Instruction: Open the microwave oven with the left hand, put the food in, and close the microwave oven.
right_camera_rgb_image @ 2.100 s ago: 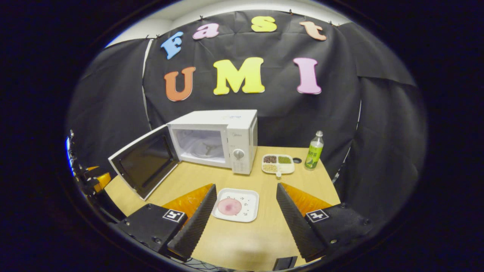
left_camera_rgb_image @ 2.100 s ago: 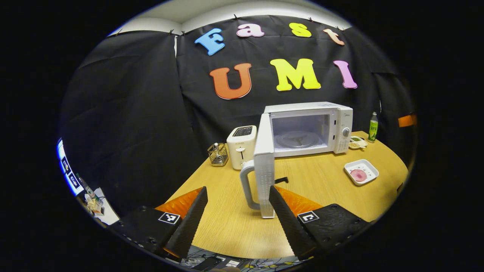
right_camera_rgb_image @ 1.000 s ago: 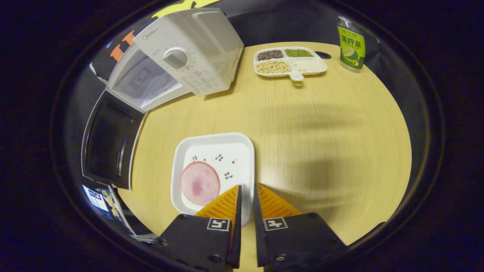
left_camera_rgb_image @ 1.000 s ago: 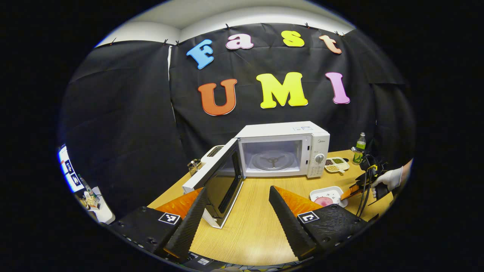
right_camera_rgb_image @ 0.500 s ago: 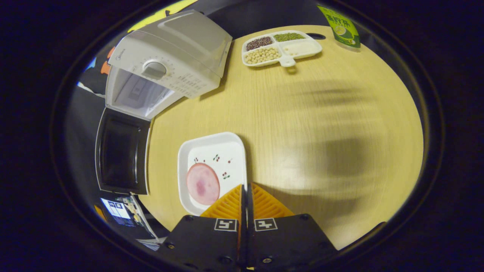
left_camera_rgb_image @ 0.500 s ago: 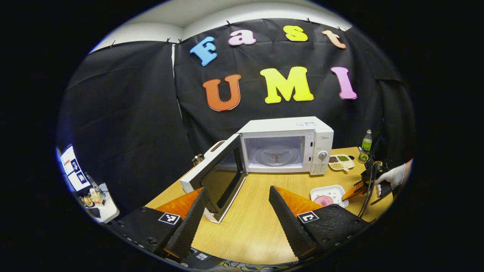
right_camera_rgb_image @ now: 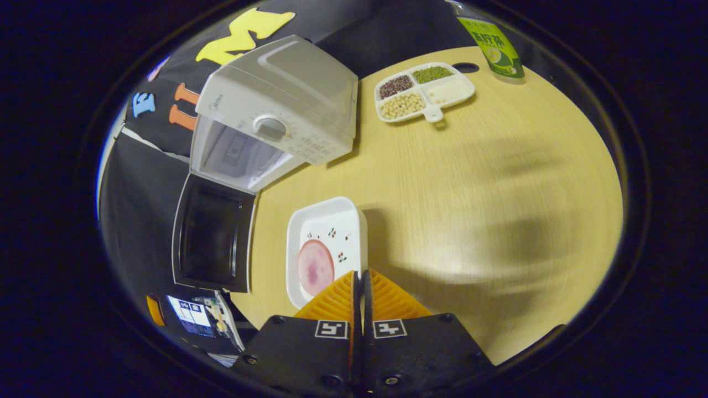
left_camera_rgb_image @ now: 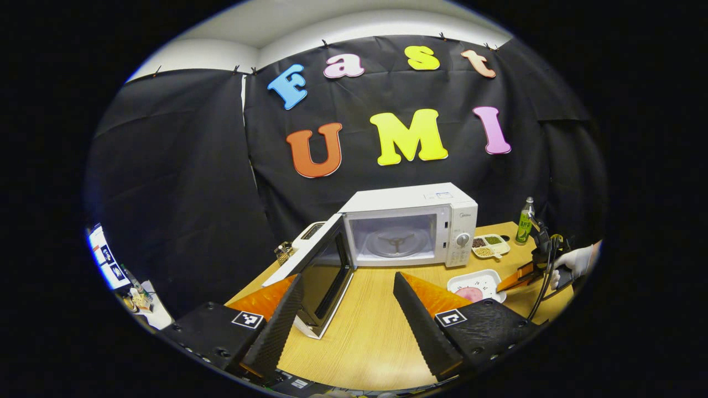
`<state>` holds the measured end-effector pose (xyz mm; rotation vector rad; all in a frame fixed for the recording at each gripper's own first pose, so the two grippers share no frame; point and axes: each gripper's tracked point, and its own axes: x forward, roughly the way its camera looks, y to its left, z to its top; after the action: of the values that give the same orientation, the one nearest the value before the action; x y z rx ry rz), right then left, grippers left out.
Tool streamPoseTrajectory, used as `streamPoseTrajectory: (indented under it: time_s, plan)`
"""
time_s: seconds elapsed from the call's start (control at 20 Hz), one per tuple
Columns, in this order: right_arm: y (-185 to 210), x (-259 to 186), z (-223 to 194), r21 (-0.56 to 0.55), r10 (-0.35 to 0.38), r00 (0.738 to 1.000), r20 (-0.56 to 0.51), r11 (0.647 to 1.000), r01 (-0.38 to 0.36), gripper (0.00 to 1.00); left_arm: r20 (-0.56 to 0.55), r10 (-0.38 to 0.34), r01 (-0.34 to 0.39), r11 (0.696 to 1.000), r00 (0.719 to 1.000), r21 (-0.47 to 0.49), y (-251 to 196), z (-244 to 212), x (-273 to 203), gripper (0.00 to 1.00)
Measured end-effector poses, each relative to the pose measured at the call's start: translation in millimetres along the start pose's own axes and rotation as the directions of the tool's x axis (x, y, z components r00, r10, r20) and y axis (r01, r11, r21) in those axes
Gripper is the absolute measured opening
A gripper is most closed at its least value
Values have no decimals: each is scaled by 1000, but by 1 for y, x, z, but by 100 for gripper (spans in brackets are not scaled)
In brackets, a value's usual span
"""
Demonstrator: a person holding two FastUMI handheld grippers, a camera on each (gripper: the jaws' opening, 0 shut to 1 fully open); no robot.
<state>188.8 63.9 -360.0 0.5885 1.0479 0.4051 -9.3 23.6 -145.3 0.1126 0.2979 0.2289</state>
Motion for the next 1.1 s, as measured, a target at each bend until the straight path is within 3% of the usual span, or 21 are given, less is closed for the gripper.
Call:
streamPoseTrajectory:
  time_s: [0.2,0.3,0.5,0.65,0.9,1.1]
  plan:
    - [50,-15,17,74,1,988,154,997,-13,4,8,-60,60,998,998,-4,16,6,9,96]
    - [81,-13,24,102,31,971,239,993,-57,3,12,-93,93,996,996,-1,25,8,14,96]
    - [128,12,34,184,28,921,389,977,-108,4,1,-156,156,987,988,46,40,2,18,97]
    - [155,43,42,253,1,866,500,956,-147,4,10,-179,178,983,984,50,53,-1,23,96]
    - [197,101,48,368,-52,815,577,907,-202,0,-4,-196,196,980,981,45,63,-23,32,97]
    - [222,143,62,391,-48,786,616,885,-252,4,-20,-179,180,983,984,42,82,-39,42,96]
